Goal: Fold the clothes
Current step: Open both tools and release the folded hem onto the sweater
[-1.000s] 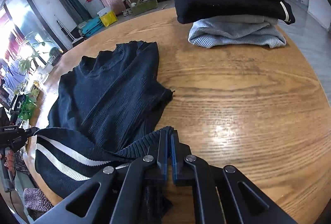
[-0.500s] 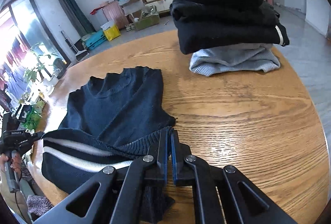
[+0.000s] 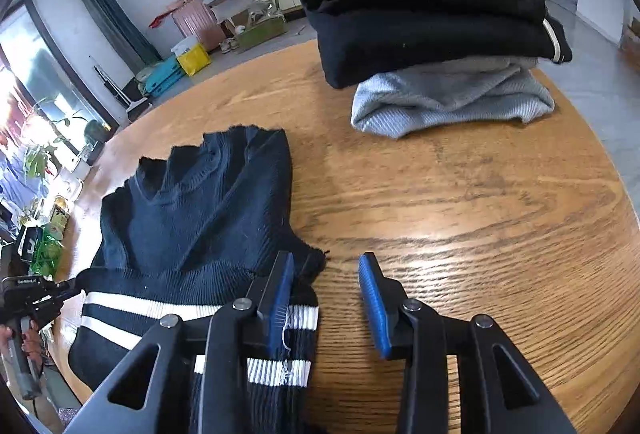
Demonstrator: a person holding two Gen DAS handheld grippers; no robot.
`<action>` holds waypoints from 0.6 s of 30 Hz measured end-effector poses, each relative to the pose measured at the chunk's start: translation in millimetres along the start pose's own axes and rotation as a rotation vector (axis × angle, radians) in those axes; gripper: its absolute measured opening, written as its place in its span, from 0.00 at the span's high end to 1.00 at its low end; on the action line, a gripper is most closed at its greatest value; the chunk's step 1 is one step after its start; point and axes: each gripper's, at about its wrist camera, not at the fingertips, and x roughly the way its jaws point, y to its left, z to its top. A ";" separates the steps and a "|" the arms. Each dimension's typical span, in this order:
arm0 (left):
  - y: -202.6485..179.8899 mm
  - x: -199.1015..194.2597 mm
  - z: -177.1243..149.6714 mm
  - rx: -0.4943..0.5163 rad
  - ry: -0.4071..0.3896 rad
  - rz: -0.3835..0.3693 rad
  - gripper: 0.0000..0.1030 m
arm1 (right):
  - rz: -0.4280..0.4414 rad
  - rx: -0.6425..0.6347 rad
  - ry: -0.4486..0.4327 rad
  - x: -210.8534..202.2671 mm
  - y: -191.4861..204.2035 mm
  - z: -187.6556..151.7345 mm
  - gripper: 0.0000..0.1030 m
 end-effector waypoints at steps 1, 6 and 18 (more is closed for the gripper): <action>-1.4 -6.8 -1.1 0.011 -0.024 0.005 0.62 | 0.002 -0.006 -0.011 -5.2 0.8 0.9 0.61; -24.0 -39.5 -24.2 0.144 -0.091 -0.045 0.50 | 0.061 -0.047 -0.062 -37.1 16.2 -1.7 0.55; -62.8 10.8 -103.1 0.298 0.033 -0.129 0.49 | 0.165 -0.134 0.033 -17.1 67.3 -65.8 0.42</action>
